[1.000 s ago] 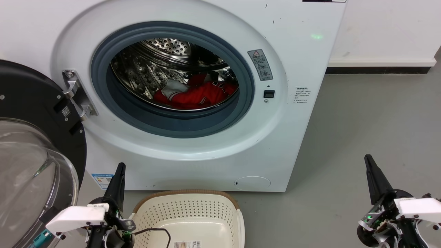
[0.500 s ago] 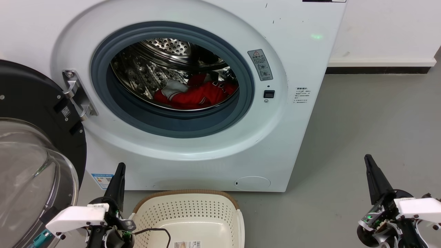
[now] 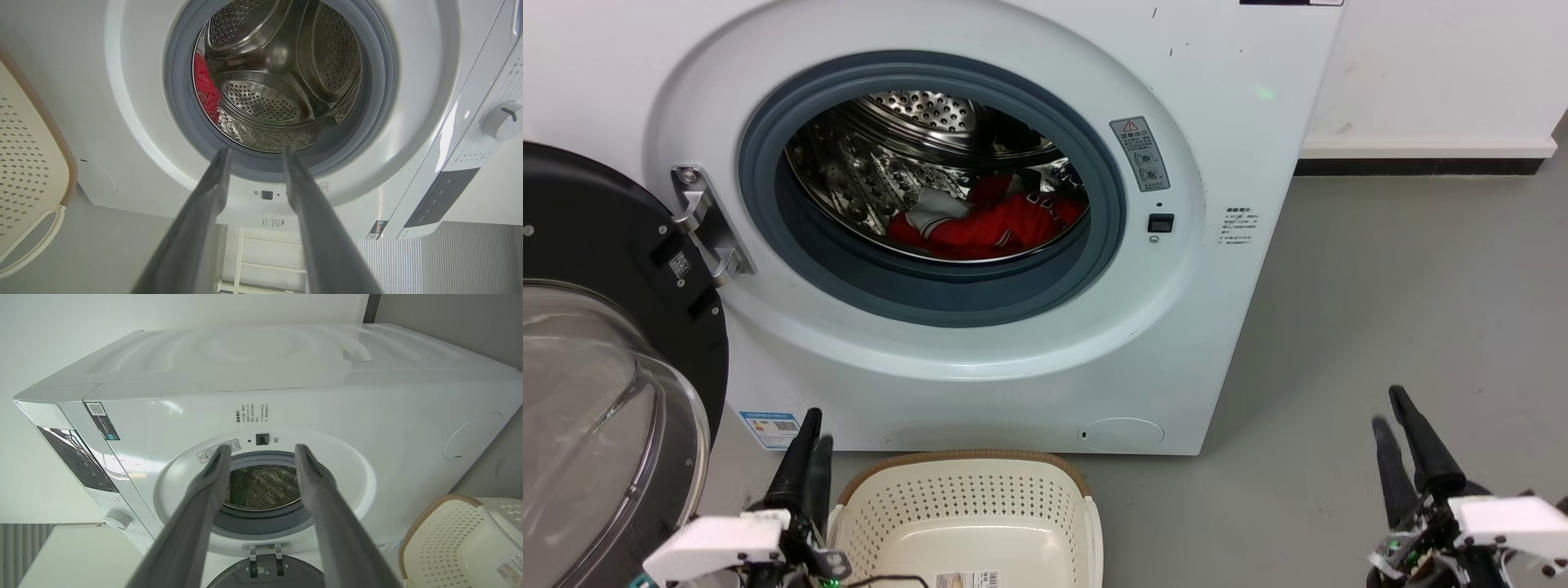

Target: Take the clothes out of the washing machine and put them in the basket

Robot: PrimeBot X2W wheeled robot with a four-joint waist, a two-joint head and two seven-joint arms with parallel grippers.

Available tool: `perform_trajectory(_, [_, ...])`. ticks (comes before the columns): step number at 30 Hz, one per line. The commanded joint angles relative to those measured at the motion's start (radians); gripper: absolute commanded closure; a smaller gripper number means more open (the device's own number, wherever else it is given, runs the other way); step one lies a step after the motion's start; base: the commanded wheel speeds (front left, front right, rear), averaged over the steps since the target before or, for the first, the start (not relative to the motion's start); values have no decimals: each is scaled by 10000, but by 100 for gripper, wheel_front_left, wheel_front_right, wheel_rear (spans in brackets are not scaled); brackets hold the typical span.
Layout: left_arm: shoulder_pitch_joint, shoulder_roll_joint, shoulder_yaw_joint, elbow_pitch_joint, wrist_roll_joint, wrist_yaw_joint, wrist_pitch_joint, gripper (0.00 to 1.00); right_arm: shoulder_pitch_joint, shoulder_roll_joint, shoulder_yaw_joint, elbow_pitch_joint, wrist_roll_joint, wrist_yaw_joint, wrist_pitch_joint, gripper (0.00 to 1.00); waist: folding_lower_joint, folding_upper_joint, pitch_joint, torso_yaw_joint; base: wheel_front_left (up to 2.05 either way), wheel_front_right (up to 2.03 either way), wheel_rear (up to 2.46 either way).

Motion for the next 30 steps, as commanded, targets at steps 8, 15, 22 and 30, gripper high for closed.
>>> perform_trajectory(8, [-9,12,-16,-423,1004,84,-433,0,84,-4,-71,-336,-898,0,-444,0,0,0,11,-2,0,0,0])
perform_trajectory(15, [48,16,-178,-847,2323,398,-719,0,201,-5,-85,-819,-2290,0,-730,0,0,0,28,-5,0,0,0])
perform_trajectory(22, [122,20,-473,-1253,3786,803,-1028,0,361,-6,23,-1319,-3934,0,-1039,0,0,0,48,-2,0,0,0])
perform_trajectory(30, [220,25,-759,-1574,5270,1228,-1353,0,534,-7,214,-1845,-5652,0,-1366,0,0,0,63,-3,0,0,0])
